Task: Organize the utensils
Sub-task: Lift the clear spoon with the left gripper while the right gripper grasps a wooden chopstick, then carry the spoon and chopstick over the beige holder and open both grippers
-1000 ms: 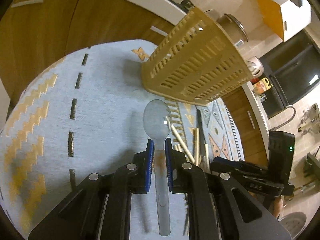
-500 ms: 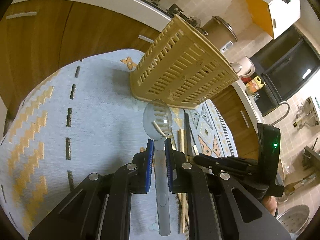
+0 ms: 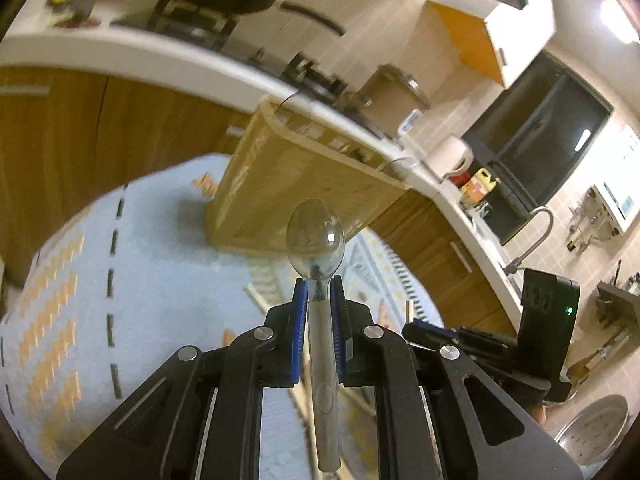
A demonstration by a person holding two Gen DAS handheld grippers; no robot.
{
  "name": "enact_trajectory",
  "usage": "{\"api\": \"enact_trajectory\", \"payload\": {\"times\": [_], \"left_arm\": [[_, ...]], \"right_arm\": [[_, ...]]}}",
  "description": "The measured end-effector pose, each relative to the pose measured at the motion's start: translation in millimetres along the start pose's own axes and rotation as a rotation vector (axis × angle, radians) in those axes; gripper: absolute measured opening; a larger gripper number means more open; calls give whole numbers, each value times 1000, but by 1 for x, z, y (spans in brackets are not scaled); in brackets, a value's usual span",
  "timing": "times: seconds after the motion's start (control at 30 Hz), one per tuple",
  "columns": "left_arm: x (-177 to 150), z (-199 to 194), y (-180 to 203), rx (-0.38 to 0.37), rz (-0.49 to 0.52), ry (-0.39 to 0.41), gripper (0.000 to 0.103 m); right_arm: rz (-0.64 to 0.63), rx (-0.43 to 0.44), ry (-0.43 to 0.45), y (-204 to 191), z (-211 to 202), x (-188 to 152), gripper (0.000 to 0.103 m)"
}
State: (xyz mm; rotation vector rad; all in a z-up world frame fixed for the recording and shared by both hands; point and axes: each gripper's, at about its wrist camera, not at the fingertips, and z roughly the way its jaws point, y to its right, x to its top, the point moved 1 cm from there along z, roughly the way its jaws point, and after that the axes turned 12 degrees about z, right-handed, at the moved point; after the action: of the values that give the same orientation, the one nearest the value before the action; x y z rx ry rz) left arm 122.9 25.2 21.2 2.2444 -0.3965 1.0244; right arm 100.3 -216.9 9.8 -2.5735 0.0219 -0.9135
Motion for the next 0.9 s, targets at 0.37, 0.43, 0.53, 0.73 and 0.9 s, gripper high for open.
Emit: {"api": "enact_trajectory", "payload": {"times": [0.37,0.43,0.53,0.73,0.9], "left_arm": [[43,-26,52,8,114,177,10],[56,-29,58,17,130,210,10],[80,-31,66,32,154,263,10],[125,-26,80,102,219,363,10],[150,-7,86,179,271,418,10]], "right_arm": [[-14,151,215,-20,-59,38,5],[-14,171,255,-25,-68,50,5],[-20,188,311,-32,-79,73,5],[-21,189,403,-42,-98,129,5],[7,177,467,-38,-104,170,5]]}}
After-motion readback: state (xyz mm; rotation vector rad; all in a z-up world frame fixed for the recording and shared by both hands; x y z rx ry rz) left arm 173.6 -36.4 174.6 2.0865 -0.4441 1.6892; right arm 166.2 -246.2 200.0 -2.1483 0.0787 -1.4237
